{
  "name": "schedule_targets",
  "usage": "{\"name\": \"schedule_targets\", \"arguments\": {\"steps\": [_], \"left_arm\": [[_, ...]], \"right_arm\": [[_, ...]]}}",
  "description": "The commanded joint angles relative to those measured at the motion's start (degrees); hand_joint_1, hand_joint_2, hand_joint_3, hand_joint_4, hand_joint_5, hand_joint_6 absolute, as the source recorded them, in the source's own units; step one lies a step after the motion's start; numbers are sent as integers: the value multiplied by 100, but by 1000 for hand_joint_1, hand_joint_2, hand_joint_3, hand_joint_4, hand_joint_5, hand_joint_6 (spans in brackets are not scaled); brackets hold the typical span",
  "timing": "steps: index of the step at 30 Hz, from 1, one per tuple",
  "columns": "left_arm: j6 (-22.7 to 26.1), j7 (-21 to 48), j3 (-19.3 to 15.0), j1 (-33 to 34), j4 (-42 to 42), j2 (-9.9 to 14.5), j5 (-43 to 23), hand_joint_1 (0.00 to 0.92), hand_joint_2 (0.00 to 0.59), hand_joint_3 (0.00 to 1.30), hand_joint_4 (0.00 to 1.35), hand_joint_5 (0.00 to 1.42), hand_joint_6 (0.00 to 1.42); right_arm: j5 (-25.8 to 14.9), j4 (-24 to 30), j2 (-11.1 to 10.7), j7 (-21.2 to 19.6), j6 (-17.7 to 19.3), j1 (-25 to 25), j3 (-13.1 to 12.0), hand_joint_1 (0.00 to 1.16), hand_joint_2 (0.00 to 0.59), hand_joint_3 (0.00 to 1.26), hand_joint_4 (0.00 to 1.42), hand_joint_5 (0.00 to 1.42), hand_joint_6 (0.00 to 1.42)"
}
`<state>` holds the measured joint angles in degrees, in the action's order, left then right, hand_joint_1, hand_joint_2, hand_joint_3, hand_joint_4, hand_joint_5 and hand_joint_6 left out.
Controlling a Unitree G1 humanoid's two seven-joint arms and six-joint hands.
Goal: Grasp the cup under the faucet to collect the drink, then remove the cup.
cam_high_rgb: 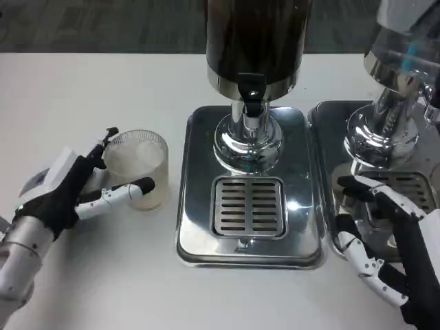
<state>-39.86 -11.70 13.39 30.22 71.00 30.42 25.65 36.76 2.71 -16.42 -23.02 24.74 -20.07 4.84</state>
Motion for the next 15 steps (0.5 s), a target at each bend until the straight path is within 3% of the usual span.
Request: {"name": "schedule_targets", "arguments": {"steps": [1,15], "left_arm": [[37,-70,64,163,58,-60,73,151,14,71,117,257,218],[290,-343,270,277,54,-134,290,164,28,118,168,310,263]], "right_arm": [[-71,44,-73,52,61,-39,-61,278,429,339,361,353,468],[-177,95,-51,77,50,-99,-109,278,429,339,361,355,468]]}}
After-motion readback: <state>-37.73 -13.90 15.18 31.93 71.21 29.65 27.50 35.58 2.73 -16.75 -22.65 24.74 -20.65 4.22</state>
